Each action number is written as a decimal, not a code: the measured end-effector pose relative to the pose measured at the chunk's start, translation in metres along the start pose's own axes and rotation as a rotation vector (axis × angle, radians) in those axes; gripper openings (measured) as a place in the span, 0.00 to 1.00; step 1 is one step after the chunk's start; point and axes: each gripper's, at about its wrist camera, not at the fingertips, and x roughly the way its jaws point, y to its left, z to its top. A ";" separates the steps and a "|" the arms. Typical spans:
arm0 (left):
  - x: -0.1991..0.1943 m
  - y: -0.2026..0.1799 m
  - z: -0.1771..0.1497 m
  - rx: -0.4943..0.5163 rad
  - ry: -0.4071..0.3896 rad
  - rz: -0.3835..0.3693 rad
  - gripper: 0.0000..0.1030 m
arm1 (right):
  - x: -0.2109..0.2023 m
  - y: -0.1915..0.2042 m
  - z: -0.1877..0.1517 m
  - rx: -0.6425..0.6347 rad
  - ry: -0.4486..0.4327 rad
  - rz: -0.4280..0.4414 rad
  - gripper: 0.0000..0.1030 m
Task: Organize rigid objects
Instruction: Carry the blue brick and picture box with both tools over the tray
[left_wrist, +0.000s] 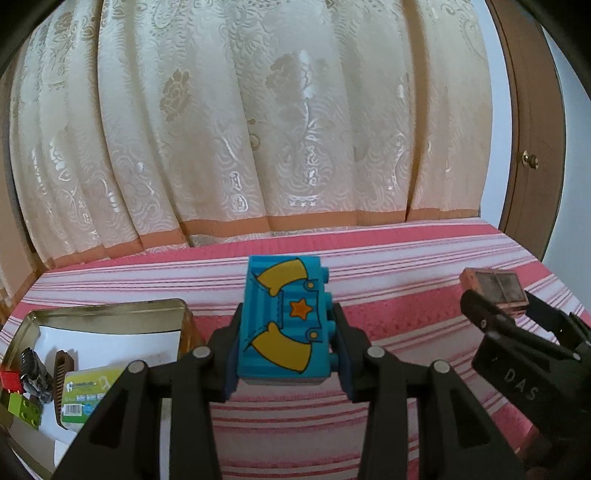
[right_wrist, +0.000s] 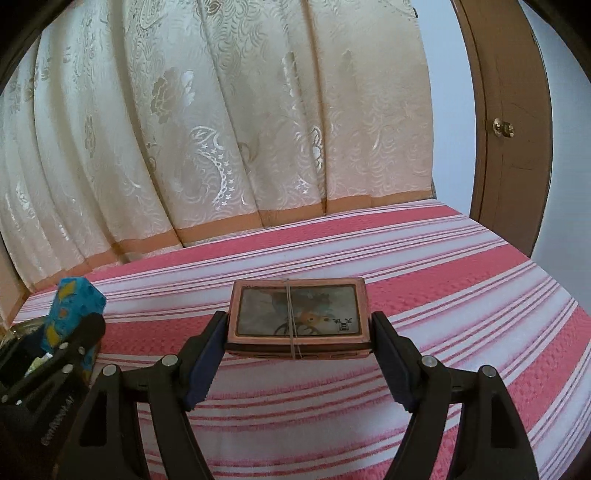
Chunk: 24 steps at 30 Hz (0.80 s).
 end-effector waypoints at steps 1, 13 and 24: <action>-0.001 0.000 -0.001 0.002 0.000 0.001 0.40 | -0.001 0.001 0.000 -0.001 -0.002 0.000 0.76; -0.005 -0.007 -0.011 0.024 0.000 -0.002 0.40 | -0.014 0.002 -0.007 -0.010 -0.025 0.012 0.76; -0.014 -0.003 -0.016 0.016 -0.010 -0.003 0.40 | -0.026 0.005 -0.012 -0.021 -0.056 0.003 0.76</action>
